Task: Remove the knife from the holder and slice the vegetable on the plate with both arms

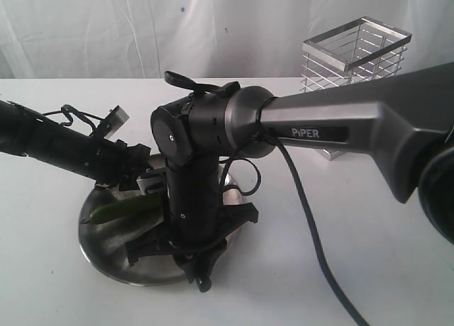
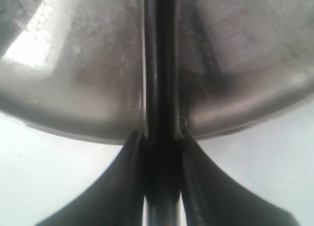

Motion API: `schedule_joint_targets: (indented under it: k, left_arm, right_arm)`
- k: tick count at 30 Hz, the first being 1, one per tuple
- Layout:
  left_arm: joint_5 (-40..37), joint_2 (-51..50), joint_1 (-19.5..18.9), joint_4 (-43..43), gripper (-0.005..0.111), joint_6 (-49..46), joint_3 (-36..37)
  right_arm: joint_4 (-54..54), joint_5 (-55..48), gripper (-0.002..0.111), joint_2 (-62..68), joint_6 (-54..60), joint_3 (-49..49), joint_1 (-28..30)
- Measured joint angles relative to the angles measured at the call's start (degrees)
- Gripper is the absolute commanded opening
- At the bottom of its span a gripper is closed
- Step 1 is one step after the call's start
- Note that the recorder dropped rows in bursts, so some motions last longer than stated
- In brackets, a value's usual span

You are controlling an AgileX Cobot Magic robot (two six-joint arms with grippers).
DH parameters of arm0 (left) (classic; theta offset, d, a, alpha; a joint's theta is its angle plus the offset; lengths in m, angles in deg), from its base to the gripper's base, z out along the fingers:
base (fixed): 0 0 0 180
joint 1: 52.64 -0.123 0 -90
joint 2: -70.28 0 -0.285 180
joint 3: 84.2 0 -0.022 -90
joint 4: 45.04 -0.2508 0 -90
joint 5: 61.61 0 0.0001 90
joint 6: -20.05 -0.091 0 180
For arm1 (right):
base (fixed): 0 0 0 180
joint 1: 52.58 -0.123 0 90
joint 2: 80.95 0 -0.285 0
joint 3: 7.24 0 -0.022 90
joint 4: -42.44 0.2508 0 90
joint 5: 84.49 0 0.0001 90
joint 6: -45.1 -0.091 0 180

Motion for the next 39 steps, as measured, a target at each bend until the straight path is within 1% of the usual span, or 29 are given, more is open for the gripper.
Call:
schedule_joint_targets:
  k: [6,11,14,16,22,33,39]
  left_arm:
    - [-1.1,-0.1,0.0,4.1,0.000,-0.5,0.2]
    - [-2.8,1.3,0.1,4.6,0.000,-1.0,-3.9]
    - [-2.9,1.5,0.2,4.7,0.000,-1.1,-4.5]
    - [-2.9,1.2,0.2,4.2,0.000,-1.1,-3.8]
    - [1.3,1.0,0.2,1.7,0.000,-1.2,0.7]
    - [5.6,2.2,0.4,4.3,0.000,-1.9,5.4]
    - [6.9,3.0,0.4,5.5,0.000,-0.5,7.1]
  right_arm:
    - [1.2,-1.3,0.000,0.1,1.3,0.0,0.0]
    - [2.8,-1.8,0.000,0.6,2.6,0.0,0.0]
    - [2.8,-1.8,0.000,0.6,2.7,0.0,0.0]
    - [2.8,-1.8,0.000,0.6,2.7,0.0,0.0]
    - [2.9,-1.8,0.000,0.6,2.8,0.0,0.0]
    - [3.4,-1.8,0.000,0.6,2.8,0.0,0.0]
    - [2.5,-2.6,0.000,0.6,3.4,0.0,0.0]
